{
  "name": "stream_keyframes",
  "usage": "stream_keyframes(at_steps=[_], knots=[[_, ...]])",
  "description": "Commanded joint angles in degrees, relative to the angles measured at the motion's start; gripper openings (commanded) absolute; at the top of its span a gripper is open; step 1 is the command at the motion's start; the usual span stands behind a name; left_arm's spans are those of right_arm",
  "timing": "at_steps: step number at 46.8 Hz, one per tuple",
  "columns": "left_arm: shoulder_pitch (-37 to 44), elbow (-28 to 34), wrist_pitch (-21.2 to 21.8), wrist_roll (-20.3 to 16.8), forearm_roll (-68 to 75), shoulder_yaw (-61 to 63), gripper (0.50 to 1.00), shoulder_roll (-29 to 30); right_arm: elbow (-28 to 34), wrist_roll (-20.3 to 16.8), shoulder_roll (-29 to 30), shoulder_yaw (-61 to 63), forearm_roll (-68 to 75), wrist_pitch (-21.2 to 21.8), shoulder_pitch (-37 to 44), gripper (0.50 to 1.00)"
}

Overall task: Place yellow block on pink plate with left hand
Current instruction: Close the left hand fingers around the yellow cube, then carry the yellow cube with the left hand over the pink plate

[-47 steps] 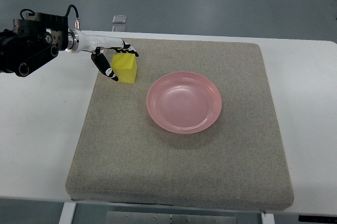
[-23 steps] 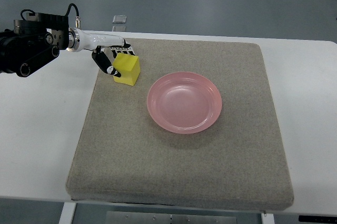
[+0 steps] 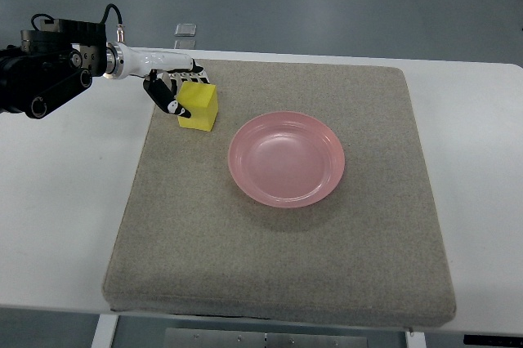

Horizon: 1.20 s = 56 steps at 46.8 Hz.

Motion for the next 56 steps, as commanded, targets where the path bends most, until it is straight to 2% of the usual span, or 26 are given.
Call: stream_keyframes(at_steps=[1, 13, 29, 56], knots=[[-0.10, 0.01, 0.10, 0.00, -0.01, 0.00, 0.500, -0.09, 0.00, 0.00, 0.00, 0.05, 0.00, 0.01, 0.00, 0.924], [-0.71, -1.48, 1.69, -0.09, 0.17, -0.96, 0.500, -0.01, 0.00, 0.00, 0.00, 0.05, 0.00, 0.01, 0.00, 0.924], [-2.03, -7.02, 2.74, -0.09, 0.69, -4.04, 0.500, 0.70, 0.00, 0.00, 0.00, -0.04, 0.00, 0.01, 0.00, 0.924], [-3.97, -17.57, 2.74, -0.09, 5.00, -4.83, 0.500, -1.50, 0.00, 0.00, 0.00, -0.04, 0.00, 0.01, 0.00, 0.924]])
